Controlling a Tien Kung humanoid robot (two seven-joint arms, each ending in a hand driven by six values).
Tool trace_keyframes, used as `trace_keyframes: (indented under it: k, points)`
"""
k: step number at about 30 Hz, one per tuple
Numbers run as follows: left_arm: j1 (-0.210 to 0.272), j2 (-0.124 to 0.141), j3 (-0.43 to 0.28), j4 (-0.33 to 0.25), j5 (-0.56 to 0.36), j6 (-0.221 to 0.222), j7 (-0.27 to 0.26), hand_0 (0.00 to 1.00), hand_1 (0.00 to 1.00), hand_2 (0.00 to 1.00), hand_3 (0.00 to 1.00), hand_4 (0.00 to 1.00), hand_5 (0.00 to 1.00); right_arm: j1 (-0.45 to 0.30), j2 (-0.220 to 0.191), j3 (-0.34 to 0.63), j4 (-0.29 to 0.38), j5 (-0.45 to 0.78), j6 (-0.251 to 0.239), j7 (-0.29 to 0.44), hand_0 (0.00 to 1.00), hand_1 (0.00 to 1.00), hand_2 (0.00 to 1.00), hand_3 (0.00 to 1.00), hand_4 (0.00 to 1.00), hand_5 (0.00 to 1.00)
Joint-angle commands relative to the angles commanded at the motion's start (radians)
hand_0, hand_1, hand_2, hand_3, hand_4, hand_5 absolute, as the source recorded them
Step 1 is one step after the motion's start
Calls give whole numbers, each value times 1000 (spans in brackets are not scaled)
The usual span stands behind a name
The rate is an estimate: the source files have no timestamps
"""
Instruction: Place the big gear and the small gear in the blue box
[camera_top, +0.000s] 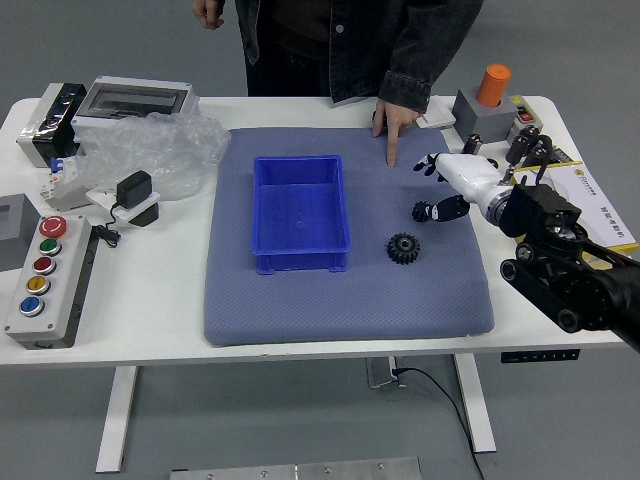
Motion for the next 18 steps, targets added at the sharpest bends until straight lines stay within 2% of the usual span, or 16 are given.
trace_keyframes:
  k: [9,18]
  points:
    - [1,0,0,0,1,0,0,849,798,799,842,583,63,12,38,-4,-89,24,-5,16,733,641,718,748,713,106]
    - [2,-1,1,0,-1,0,0,849,798,799,843,583,63,16,64,-8,-145,48,-5,19,736,640,716,754,709,101]
